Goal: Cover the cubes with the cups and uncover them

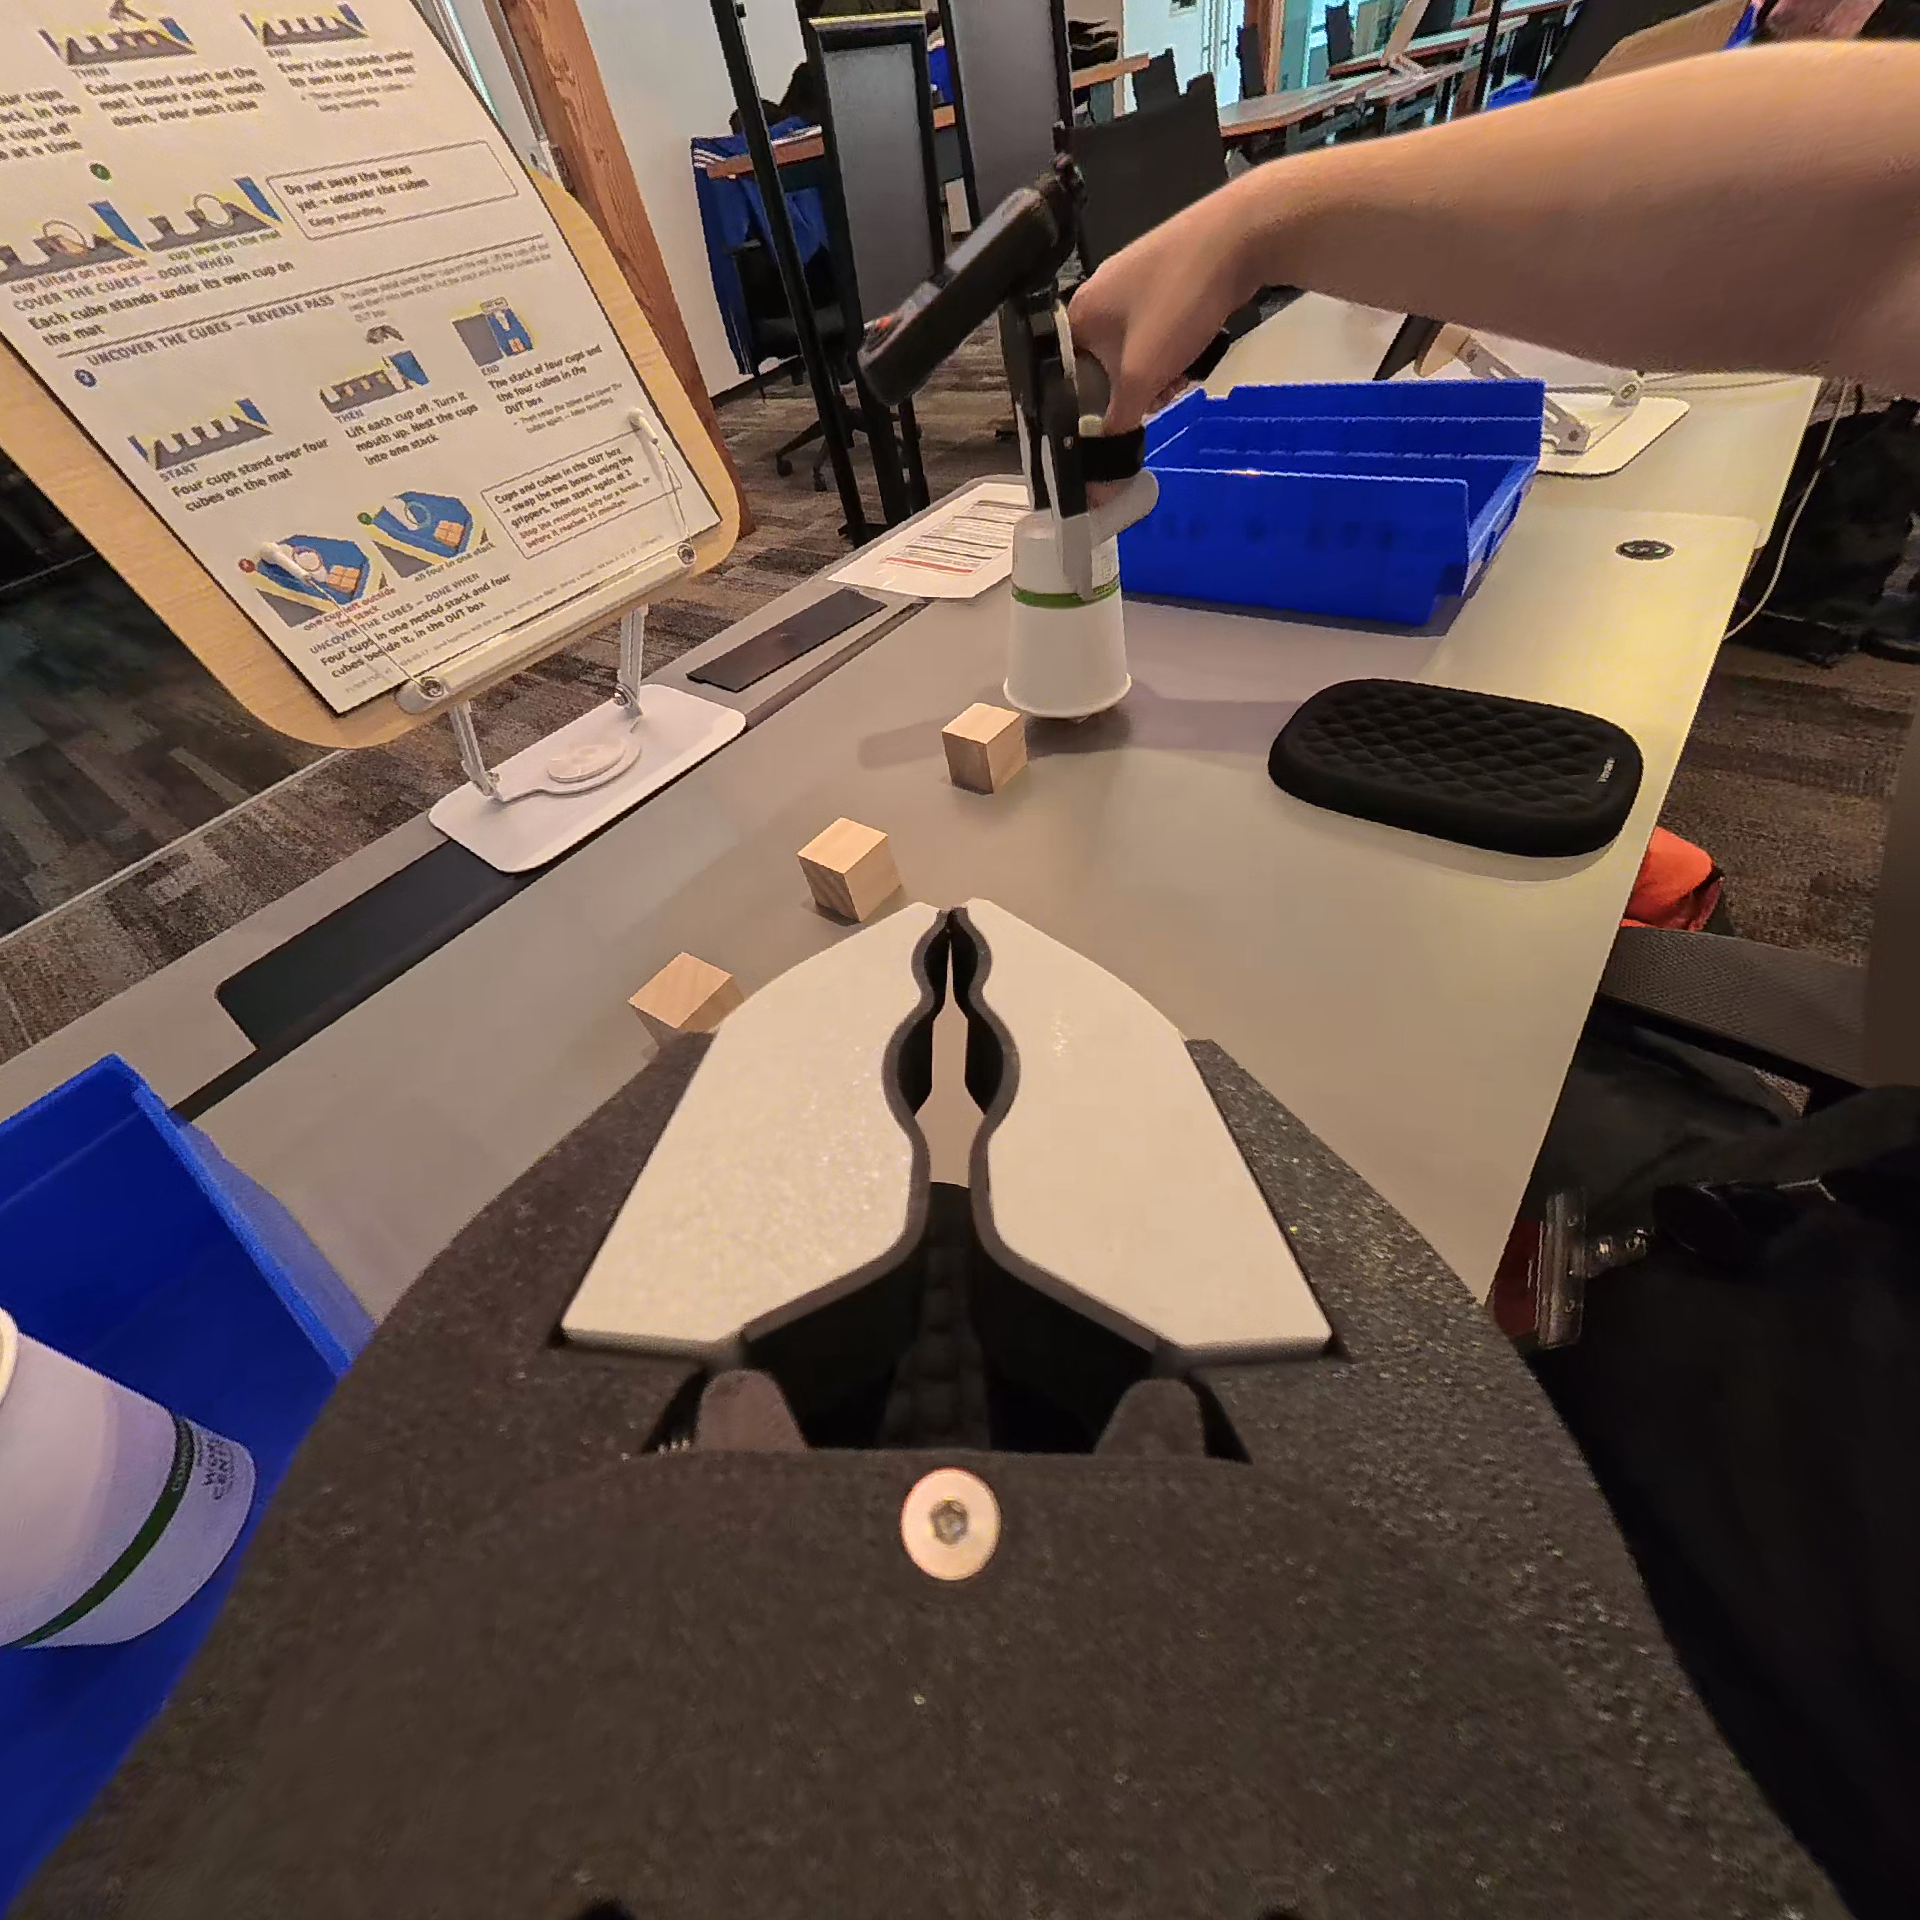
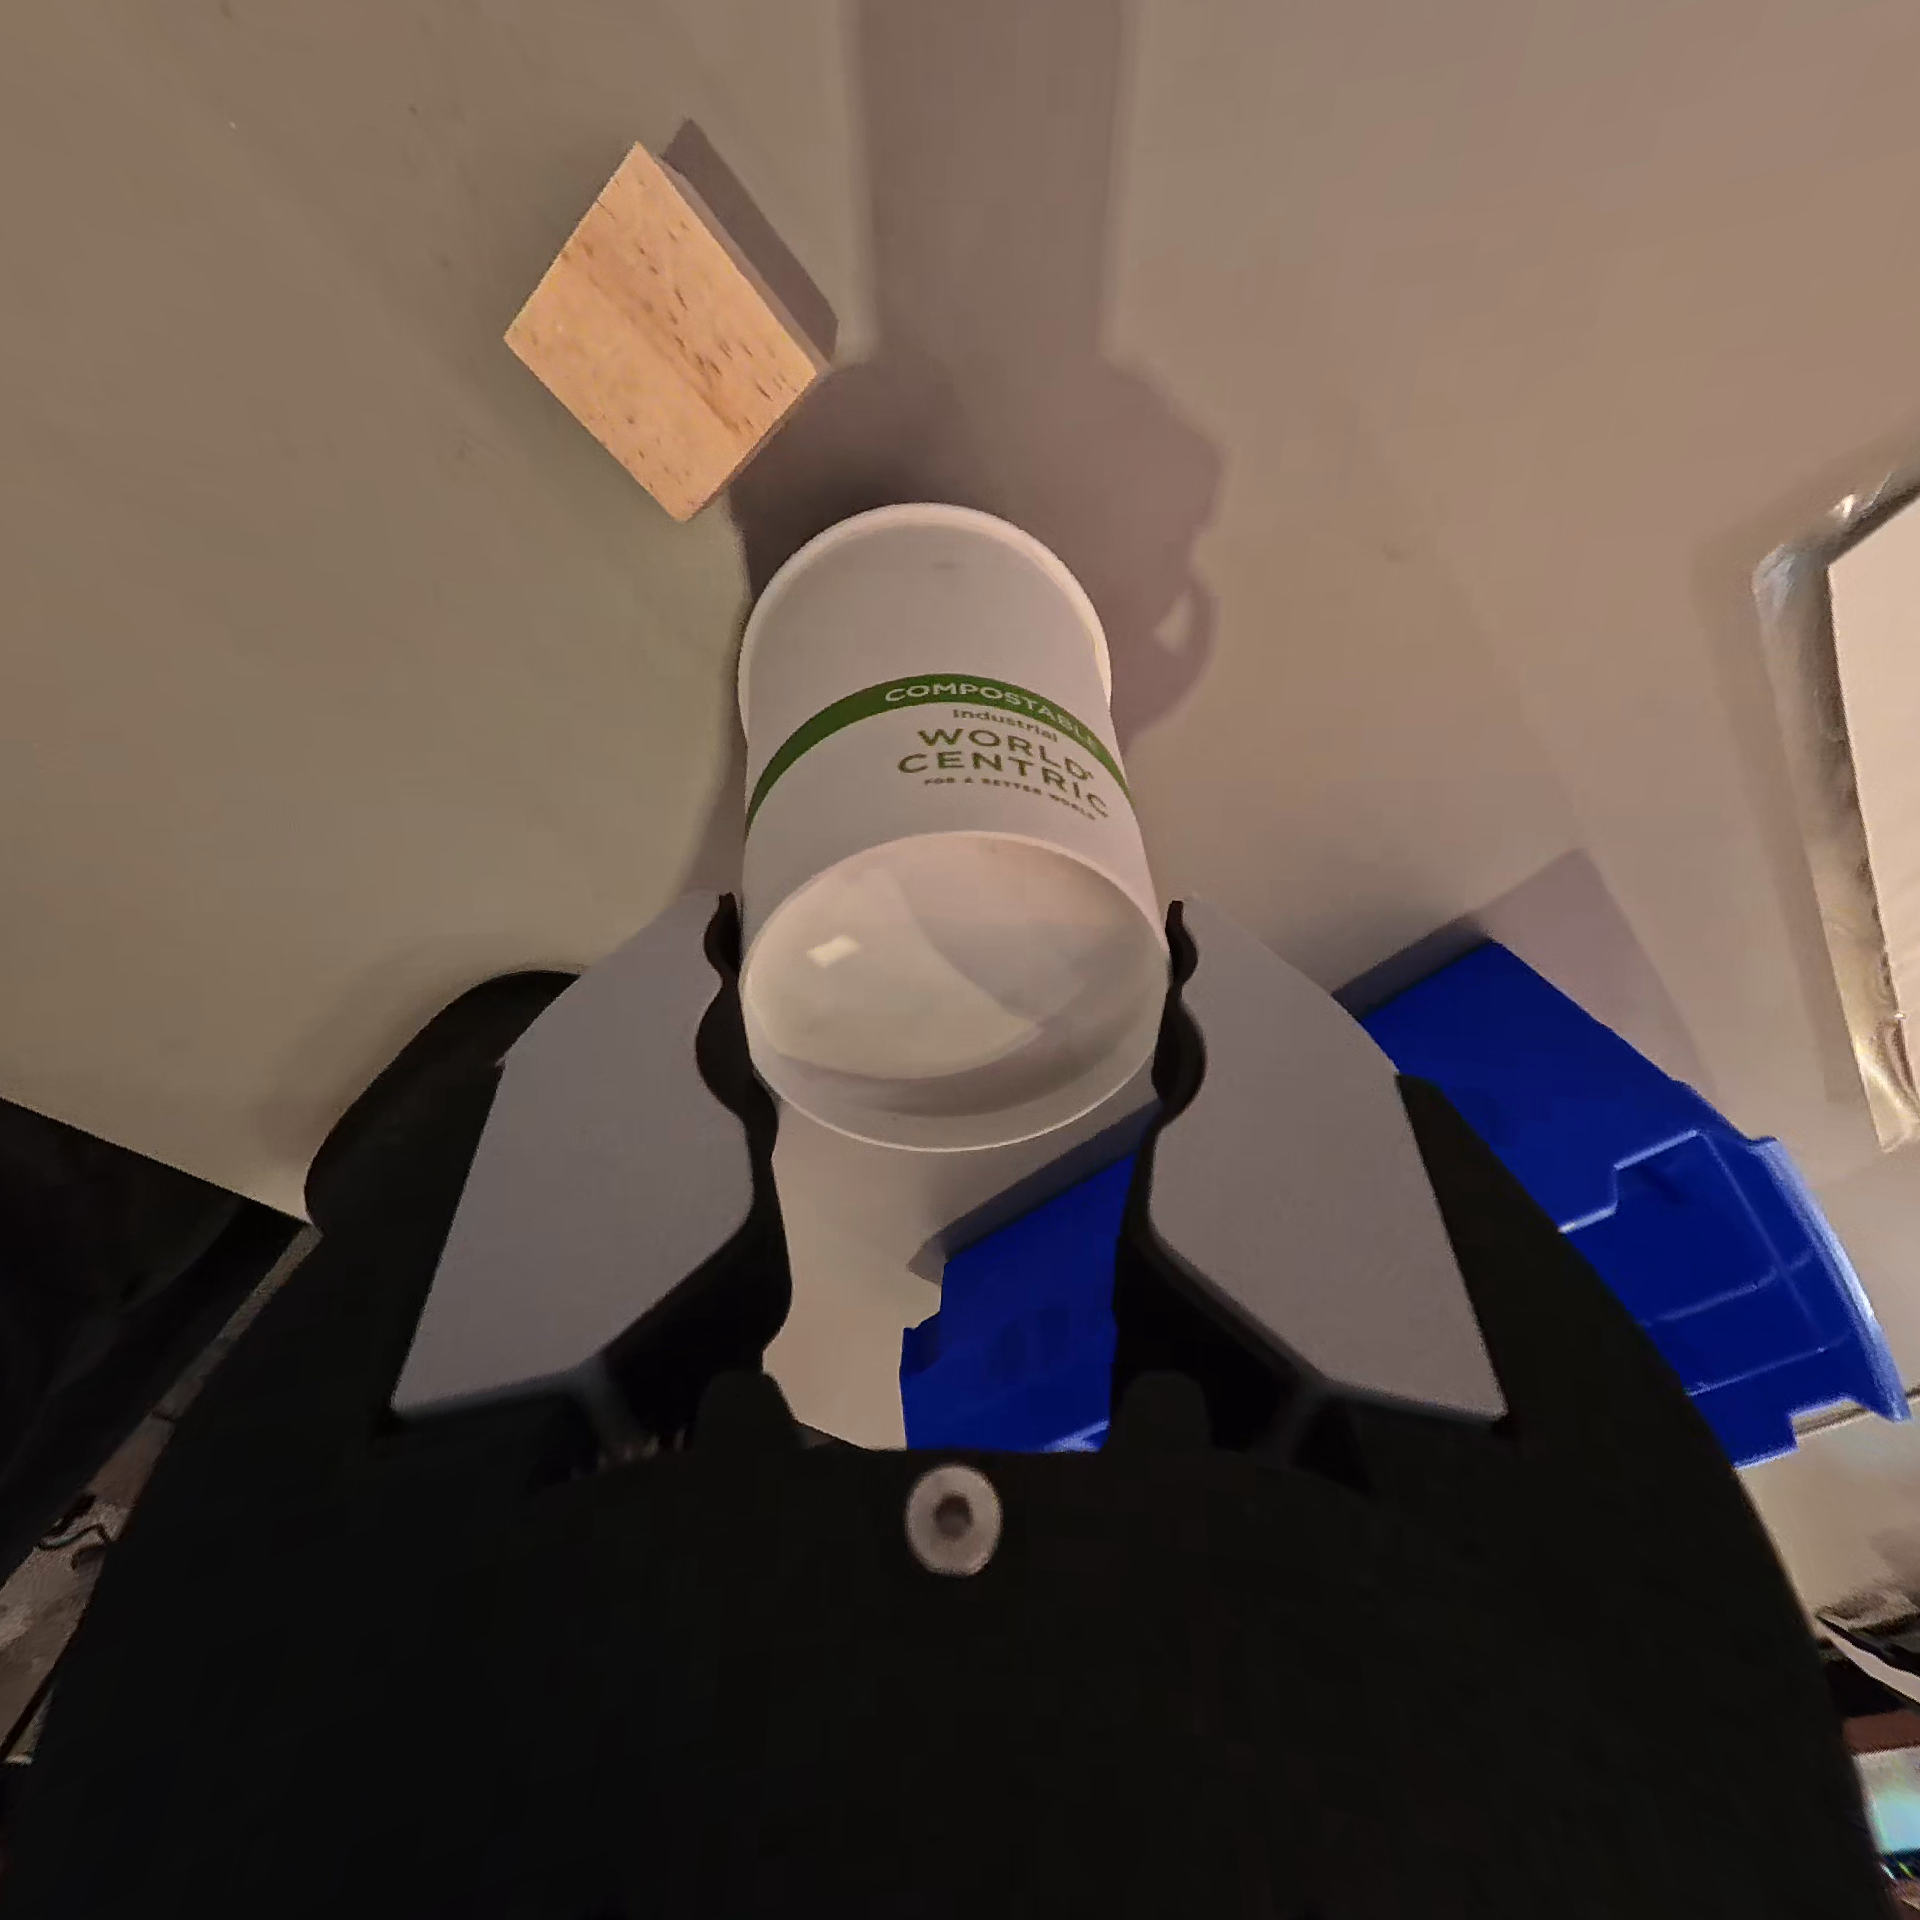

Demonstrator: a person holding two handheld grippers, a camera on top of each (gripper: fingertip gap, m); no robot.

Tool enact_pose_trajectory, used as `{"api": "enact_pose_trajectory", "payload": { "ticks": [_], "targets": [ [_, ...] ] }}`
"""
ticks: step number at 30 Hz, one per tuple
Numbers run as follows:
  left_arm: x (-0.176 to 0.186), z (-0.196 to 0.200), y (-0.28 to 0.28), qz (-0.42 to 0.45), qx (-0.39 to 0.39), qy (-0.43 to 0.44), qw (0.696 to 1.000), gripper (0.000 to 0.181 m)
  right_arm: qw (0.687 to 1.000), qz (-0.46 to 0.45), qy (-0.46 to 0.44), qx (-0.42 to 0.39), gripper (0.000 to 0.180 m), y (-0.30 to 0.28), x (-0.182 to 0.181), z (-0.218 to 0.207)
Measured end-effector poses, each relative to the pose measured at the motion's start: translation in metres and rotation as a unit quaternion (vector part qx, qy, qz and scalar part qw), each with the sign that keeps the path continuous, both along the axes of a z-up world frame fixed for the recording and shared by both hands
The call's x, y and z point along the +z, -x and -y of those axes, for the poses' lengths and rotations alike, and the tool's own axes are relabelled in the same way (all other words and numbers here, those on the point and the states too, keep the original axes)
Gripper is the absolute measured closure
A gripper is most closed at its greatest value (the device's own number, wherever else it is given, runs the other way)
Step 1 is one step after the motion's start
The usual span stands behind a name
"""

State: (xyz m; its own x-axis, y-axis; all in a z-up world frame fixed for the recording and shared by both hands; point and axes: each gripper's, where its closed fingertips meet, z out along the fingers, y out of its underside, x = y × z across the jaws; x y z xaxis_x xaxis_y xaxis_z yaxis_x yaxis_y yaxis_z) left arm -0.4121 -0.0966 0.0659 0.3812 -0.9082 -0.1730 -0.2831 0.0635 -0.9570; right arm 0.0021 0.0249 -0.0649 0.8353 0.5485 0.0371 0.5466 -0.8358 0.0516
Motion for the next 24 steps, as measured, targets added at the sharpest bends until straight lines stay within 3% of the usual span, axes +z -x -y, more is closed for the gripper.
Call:
{"api": "enact_pose_trajectory", "payload": {
  "ticks": [24],
  "targets": [
    [-0.007,0.002,-0.005,-0.002,-0.010,0.011,1.000,0.181,0.999,0.030,0.016,0.026,0.103,-0.012,-0.021,0.000]
  ]
}}
